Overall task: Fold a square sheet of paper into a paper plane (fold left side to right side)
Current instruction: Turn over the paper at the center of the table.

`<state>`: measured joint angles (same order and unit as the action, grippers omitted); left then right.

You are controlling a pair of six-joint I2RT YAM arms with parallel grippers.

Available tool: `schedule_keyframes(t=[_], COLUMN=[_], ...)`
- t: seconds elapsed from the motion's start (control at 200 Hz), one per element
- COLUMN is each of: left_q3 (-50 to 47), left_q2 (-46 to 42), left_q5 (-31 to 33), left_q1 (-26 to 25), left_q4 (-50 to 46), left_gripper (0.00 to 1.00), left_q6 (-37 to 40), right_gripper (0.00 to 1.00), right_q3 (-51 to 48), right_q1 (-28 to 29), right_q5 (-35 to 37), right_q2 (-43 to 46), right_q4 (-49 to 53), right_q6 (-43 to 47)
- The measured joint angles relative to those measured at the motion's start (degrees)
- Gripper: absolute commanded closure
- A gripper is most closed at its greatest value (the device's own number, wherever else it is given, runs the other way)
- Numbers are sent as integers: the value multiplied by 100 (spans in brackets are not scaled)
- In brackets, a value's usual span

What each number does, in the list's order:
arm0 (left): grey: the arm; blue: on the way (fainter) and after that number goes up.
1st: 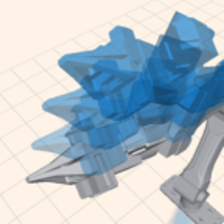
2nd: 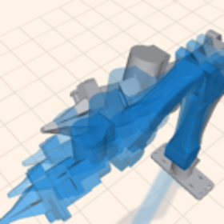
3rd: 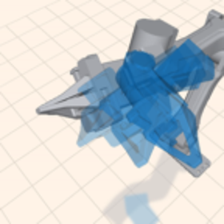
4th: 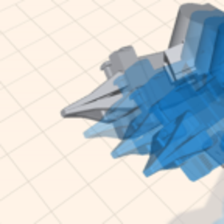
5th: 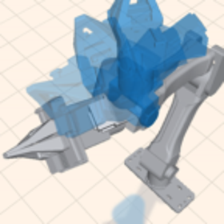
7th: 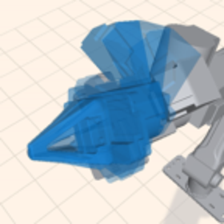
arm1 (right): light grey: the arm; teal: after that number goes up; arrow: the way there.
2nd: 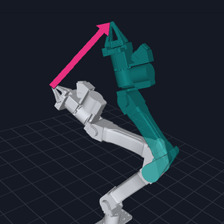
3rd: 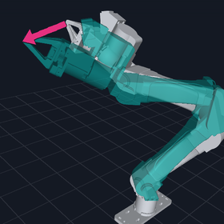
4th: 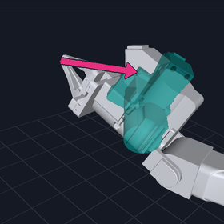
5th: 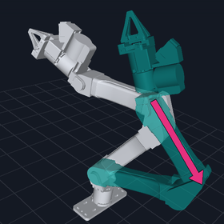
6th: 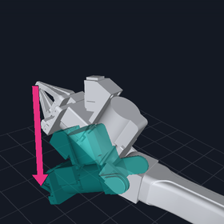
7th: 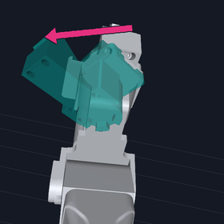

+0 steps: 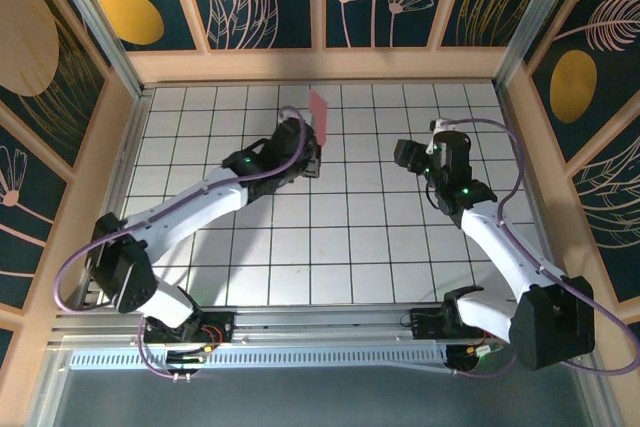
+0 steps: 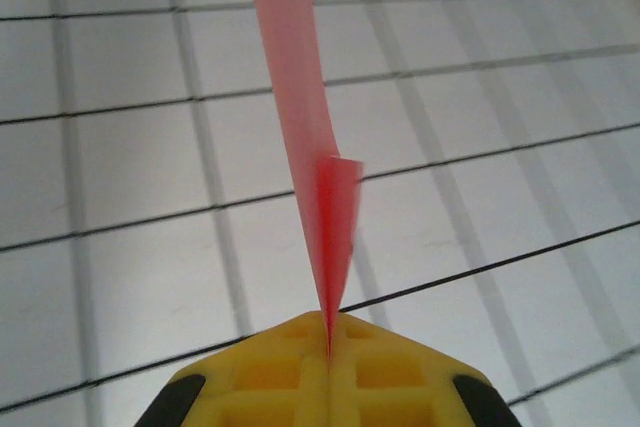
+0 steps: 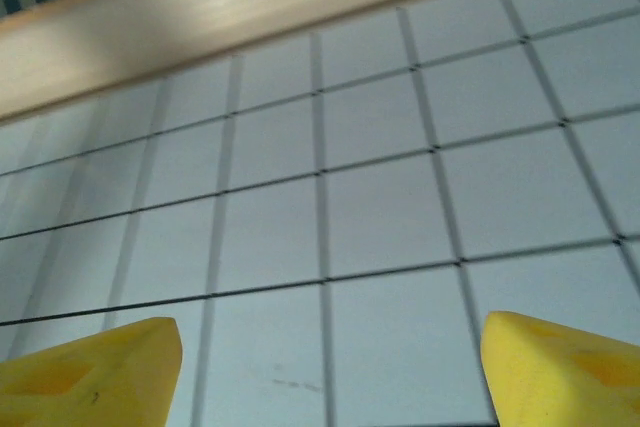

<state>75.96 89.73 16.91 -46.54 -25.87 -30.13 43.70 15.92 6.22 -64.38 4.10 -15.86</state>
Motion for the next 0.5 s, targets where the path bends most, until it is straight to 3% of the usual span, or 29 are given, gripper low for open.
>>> schedule_keyframes(t=[0.125,0.225,0.36,0.5], left_q3=[907,1464,1740,1904], left_q2=[949,1725,2452,2830], left_q5=[1473,2251,2837,2970], left_q1=[-544,-861,-1207,-1438], left_q4=[-1582,-2568,-3484,-3915], left_gripper=[100,100,100,100], left_q6=[-166,-511,-1113,-1615], right_gripper=[18,18,18,18], right_q3=[-92,-155,-245,-299], right_q1=[-155,-258,-363,-457], right_q5=[411,544,573,522], right_q2=[0,0,0,0], right_q4=[162,184,184,179], right_q6=[57,52,50,46])
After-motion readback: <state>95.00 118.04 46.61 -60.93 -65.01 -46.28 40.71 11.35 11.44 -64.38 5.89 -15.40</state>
